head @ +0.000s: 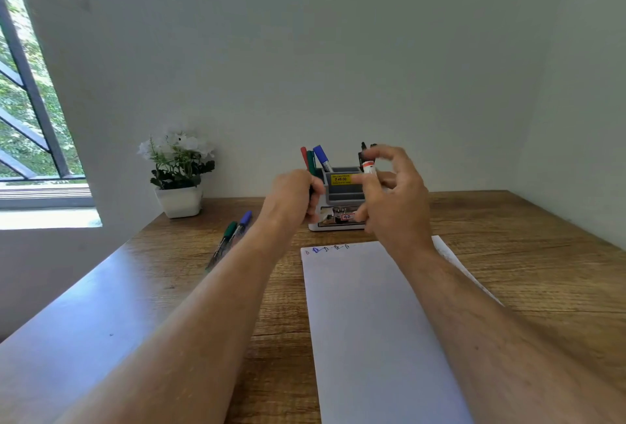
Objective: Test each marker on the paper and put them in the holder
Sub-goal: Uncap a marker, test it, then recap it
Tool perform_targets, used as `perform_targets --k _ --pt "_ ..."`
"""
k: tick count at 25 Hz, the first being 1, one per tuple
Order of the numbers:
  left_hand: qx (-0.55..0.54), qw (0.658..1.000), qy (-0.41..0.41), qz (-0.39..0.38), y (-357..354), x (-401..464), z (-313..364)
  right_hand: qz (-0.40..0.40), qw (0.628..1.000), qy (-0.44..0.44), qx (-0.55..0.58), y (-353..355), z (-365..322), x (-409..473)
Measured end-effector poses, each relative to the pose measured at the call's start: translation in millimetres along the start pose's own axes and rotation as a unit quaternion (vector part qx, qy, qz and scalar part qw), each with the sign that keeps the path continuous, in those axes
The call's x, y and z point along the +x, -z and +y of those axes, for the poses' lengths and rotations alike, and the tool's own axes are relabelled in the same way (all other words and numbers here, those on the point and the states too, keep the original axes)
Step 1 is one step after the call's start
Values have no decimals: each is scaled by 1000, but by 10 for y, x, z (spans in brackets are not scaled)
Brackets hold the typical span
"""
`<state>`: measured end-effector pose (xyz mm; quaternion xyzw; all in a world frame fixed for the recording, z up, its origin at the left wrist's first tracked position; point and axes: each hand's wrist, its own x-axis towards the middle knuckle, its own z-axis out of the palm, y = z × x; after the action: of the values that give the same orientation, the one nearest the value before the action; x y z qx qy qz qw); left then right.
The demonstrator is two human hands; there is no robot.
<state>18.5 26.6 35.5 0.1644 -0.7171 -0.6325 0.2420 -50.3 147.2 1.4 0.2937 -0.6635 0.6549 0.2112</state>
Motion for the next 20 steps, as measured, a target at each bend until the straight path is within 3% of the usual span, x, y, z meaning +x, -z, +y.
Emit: perform_targets --k 2,4,7,10,14,20 --pt "205 979 -9 -12 -3 53 -54 -4 999 -19 47 31 -16 19" --pt "317 948 -25 -20 -14 71 -111 2 995 -43 88 55 -38 35" --pt "382 918 -50 -91 -32 59 -188 10 997 -63 39 72 -29 49" --pt "444 882 -29 -153 -57 62 -233 -30 994 -104 -33 101 53 26" --pt "483 860 -23 -164 -87 86 -256 -97 981 -159 -50 136 184 -15" --pt "489 854 -14 -176 -105 81 -255 -163 952 -213 -146 146 308 21"
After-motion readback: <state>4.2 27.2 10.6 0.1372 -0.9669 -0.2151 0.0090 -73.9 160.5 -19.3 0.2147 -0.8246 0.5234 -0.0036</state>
